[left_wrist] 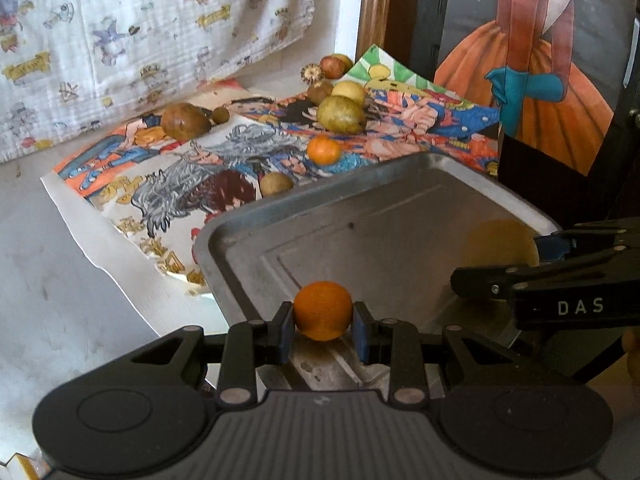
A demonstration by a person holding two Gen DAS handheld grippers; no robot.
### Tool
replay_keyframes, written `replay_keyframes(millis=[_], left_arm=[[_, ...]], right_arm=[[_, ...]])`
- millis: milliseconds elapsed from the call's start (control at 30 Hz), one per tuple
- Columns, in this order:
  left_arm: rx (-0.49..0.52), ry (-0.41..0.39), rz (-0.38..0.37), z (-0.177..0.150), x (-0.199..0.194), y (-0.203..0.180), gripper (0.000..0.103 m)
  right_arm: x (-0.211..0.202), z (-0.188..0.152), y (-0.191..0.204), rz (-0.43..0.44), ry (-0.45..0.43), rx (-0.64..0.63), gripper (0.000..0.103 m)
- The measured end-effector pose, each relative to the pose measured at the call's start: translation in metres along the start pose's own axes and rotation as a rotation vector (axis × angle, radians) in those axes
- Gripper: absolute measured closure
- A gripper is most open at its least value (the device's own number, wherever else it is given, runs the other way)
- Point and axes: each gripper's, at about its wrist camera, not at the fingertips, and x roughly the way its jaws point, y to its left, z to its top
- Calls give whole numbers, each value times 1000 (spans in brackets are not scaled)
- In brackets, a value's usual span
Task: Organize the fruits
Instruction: 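Carry the orange in left tool while right tool carries the kiwi over the tray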
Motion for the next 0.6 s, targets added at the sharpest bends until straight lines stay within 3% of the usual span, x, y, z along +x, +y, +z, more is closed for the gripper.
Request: replay_keyframes(millis=[600], left_arm=[[22,-9,21,-3,0,-7,66]], right_arm=[[2,-1,0,-9,16,-1,35]])
